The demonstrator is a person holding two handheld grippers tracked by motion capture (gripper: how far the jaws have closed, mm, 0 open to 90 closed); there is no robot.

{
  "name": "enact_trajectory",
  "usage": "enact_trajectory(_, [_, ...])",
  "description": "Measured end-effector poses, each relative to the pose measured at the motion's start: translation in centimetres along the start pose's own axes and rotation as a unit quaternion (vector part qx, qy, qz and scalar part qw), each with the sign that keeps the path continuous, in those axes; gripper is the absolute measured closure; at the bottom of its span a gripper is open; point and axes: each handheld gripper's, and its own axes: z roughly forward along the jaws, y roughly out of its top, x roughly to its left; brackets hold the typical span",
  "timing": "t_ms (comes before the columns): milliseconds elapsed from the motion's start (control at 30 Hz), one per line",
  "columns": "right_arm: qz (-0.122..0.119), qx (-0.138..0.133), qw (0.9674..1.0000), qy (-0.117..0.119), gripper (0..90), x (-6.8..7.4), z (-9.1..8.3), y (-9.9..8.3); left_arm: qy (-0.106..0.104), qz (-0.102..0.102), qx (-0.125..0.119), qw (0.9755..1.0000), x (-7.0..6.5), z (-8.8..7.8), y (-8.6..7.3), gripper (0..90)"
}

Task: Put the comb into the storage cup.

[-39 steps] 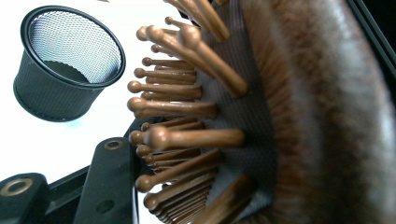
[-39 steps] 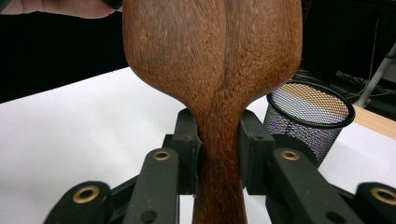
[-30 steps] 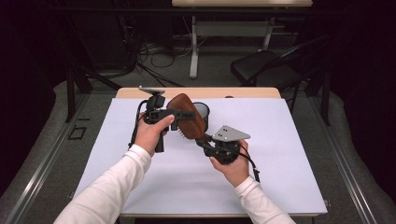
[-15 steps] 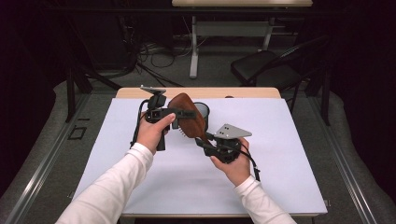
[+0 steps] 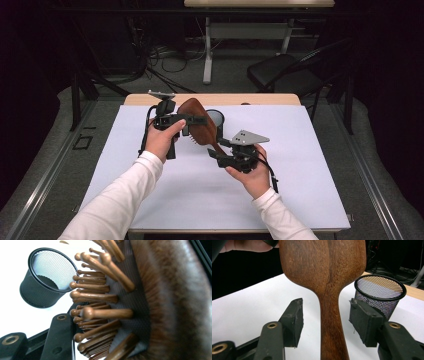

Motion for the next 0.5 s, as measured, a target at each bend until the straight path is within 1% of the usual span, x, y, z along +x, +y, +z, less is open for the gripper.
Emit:
enact_trajectory(100, [-0.009,0.008,0.9999,0.006,42.9,0.00,-0.07,0.23,-0.001,-0.004,-0.004,1.0000,0.08,0.09,0.05,48.9])
enact_trajectory(233, [-0.025,0.016,0.9995,0.002,39.7,0.09,-0.16,0.54,0.002,-0.002,-0.005,1.0000,0.23,0.19,0.13,48.9])
enact_trajectory(267, [-0.027,0.015,0.9995,0.001,39.3,0.08,-0.21,0.60,0.001,-0.006,-0.006,1.0000,0.23,0.26,0.12,48.9])
enact_trajectory(333, [-0.028,0.016,0.9995,0.001,38.3,0.05,-0.38,0.75,0.000,-0.005,-0.002,1.0000,0.33,0.29,0.16,48.9])
enact_trajectory(433, [-0.034,0.012,0.9993,-0.004,37.5,-0.07,-0.69,0.97,0.001,-0.003,-0.005,1.0000,0.35,0.30,0.19,48.9])
enact_trajectory(500, [-0.030,0.011,0.9995,0.001,36.9,-0.23,-0.85,1.08,0.002,-0.002,-0.006,1.0000,0.36,0.27,0.24,48.9])
